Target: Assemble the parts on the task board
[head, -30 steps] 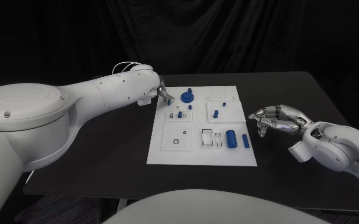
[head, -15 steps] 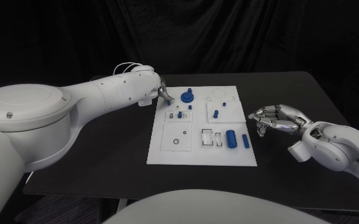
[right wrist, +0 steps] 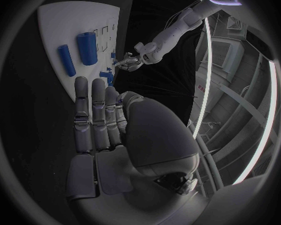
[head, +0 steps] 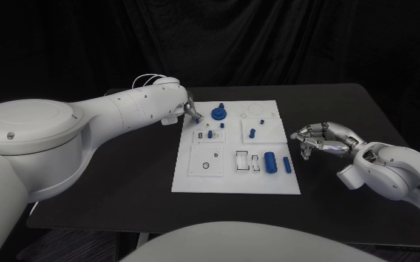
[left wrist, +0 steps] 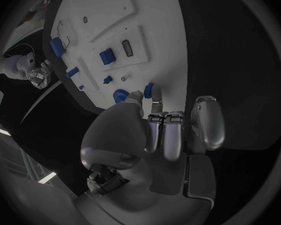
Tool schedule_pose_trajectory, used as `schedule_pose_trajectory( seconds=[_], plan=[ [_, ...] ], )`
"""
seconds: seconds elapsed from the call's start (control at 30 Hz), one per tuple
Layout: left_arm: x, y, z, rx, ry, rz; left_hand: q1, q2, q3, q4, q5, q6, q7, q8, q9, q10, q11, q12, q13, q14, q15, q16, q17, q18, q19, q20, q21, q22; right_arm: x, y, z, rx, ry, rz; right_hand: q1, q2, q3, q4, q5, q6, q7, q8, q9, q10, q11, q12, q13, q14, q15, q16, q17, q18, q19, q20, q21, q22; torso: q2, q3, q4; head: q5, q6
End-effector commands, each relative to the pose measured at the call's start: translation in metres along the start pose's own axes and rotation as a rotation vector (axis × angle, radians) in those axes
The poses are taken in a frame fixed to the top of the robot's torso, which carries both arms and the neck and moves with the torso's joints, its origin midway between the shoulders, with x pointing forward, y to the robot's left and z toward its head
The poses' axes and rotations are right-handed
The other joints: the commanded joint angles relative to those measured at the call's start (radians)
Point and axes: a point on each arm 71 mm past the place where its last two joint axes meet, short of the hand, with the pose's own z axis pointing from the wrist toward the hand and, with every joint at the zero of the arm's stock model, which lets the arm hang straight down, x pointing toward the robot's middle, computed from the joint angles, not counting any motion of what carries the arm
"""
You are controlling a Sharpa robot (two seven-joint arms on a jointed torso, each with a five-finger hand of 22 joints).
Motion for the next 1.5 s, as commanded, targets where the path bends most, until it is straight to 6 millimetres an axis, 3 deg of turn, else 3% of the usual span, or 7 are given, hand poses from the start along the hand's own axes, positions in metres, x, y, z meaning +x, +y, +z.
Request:
schedule_pose_trajectory(
  seconds=[0.03,0.1,0.23,0.47,0.83,1.3,1.5],
  plan=[
    [0.002,-0.003,0.000,0.022,0.014,0.004,0.020,-0.004,0.015,0.000,0.032,0.003,-0.002,-0.008,0.003,0.105,0.005,-0.001,0.261,0.107,0.006,0.003,0.263,0.004,-0.007,0.002,-0.008,0.167,0.001,0.000,-0.001,-0.002,0.003,0.000,0.007,-0.003,0.003,-0.003,0.004,0.002,-0.001,0.004,0.000,-0.001,0.000,0.007,-0.002,-0.002,-0.005,0.004,-0.001,0.018,-0.003,-0.003,0.004,0.001,-0.001,0.0000,-0.0004,0.000,0.000],
    [0.003,-0.003,0.000,0.022,0.014,0.004,0.023,-0.005,0.019,0.000,0.040,0.004,-0.003,-0.009,0.003,0.105,0.005,-0.001,0.261,0.107,0.006,0.003,0.263,0.004,-0.007,0.002,-0.009,0.167,0.001,0.000,-0.001,-0.001,0.003,0.000,0.007,-0.003,0.003,-0.003,0.004,0.002,-0.001,0.004,0.000,-0.001,0.000,0.007,-0.002,-0.002,-0.005,0.004,-0.001,0.018,-0.003,-0.003,0.004,0.001,0.000,-0.0001,0.0000,-0.001,0.000],
    [0.003,-0.002,0.000,0.021,0.014,0.003,0.053,-0.015,0.057,0.000,0.127,0.005,-0.004,-0.015,0.008,0.105,0.004,-0.001,0.261,0.107,0.005,0.003,0.263,0.004,-0.008,0.001,-0.009,0.167,0.001,-0.001,-0.001,0.003,0.004,0.001,0.007,-0.003,0.003,-0.003,0.004,0.002,-0.001,0.004,0.000,-0.001,0.000,0.007,-0.002,-0.002,-0.005,0.004,-0.001,0.018,-0.003,-0.003,0.004,0.001,0.000,-0.0001,0.0005,0.000,0.000],
    [0.002,0.000,0.000,0.017,0.012,0.001,0.087,-0.033,0.143,0.001,0.135,0.005,-0.004,-0.017,0.017,0.105,0.003,-0.001,0.261,0.107,0.004,0.003,0.263,0.005,-0.009,-0.001,-0.010,0.166,0.001,-0.001,-0.001,0.011,0.007,0.002,0.009,-0.003,0.004,-0.005,0.004,0.001,-0.001,0.004,0.000,-0.002,0.000,0.007,-0.002,-0.002,-0.005,0.004,-0.001,0.018,-0.003,-0.003,0.004,0.002,0.000,-0.0001,0.0002,-0.002,0.000],
    [0.004,0.000,0.000,0.015,0.020,0.005,0.119,-0.103,0.282,-0.007,0.117,0.011,-0.007,-0.003,0.043,0.105,0.000,-0.001,0.261,0.107,0.001,0.003,0.263,0.005,-0.011,-0.003,-0.013,0.165,0.000,-0.002,-0.002,0.023,0.008,0.003,0.010,-0.001,0.006,-0.005,0.005,0.001,0.000,0.004,-0.001,-0.002,0.000,0.006,-0.002,-0.003,-0.005,0.004,-0.002,0.018,-0.003,-0.003,0.004,0.002,0.000,-0.0001,0.0005,0.000,0.000],
    [0.009,0.011,-0.011,-0.013,-0.018,-0.018,0.110,-0.155,0.335,-0.002,0.123,0.036,-0.016,0.010,0.058,0.105,-0.008,-0.001,0.261,0.107,-0.007,0.003,0.263,0.002,0.000,-0.009,0.002,0.169,-0.002,-0.004,-0.003,0.033,0.002,0.002,0.010,0.001,0.007,-0.005,0.003,0.000,0.000,0.003,-0.001,-0.003,0.000,0.006,-0.002,-0.003,-0.005,0.004,-0.002,0.018,-0.003,-0.003,0.005,0.002,-0.001,-0.0003,0.0004,-0.006,0.000],
    [0.012,0.020,-0.023,-0.037,-0.037,-0.060,0.096,-0.176,0.349,-0.002,0.116,0.048,-0.021,0.011,0.060,0.105,-0.014,-0.001,0.261,0.107,-0.011,0.003,0.263,0.002,0.003,-0.014,0.004,0.170,-0.003,-0.005,-0.003,0.033,-0.002,0.001,0.010,0.001,0.007,-0.005,0.002,0.000,0.000,0.003,-0.001,-0.003,0.000,0.006,-0.003,-0.004,-0.005,0.004,-0.002,0.018,-0.003,-0.003,0.005,0.002,-0.004,-0.0005,0.0012,0.000,0.000]
  ],
)
